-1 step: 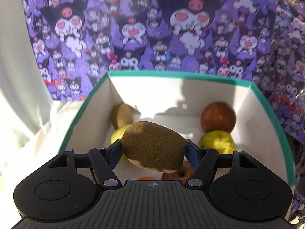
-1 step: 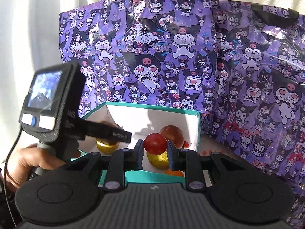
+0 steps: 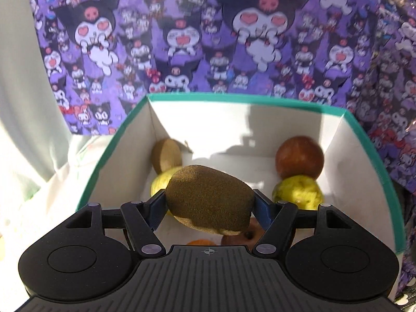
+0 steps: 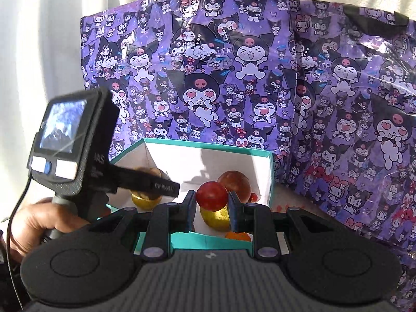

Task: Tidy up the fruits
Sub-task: 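Drop the kiwi into the teal box with the left tool while the right tool carries the tomato over, then lower the cherry tomato into the teal box and open the right tool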

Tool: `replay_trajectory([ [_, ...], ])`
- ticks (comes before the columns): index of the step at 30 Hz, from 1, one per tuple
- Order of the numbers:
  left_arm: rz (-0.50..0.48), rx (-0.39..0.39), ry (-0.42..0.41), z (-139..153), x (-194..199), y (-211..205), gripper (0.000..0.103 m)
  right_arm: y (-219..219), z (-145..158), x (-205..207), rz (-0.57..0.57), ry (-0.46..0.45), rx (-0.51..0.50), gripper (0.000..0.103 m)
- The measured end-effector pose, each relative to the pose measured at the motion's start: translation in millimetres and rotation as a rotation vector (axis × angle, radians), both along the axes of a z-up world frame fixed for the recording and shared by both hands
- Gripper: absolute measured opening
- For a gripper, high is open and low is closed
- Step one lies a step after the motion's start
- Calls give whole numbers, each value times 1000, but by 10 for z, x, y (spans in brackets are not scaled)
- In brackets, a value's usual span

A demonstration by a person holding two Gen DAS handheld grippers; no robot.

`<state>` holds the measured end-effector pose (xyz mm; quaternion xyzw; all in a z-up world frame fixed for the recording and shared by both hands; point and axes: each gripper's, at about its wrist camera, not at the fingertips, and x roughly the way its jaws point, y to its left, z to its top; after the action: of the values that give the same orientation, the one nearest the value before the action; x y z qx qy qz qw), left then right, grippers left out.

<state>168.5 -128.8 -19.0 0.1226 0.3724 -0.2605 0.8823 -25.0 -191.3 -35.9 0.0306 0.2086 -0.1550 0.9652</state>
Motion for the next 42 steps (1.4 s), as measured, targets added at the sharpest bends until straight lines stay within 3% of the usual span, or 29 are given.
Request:
replay_trajectory([
  [7,-6,-9,-5,-44,-5,50,75,-31,-8,73,-1,7,0,25],
  [9,-3,-14,-51,8,-37,58,80,-41,-16,85,-4,10,2,25],
  [11,1,-21,-101,95,-99,89,92,-52,-24,95,-3,13,2,25],
  [16,76,-61,-185,374,-293,343,97,-84,-21,101,-9,10,7,25],
  [23,200,-83,-131,521,-548,748,100,-107,-9,140,-13,15,24,25],
  [42,125,-19,-66,465,-850,868,100,-308,-261,672,-31,166,56,25],
])
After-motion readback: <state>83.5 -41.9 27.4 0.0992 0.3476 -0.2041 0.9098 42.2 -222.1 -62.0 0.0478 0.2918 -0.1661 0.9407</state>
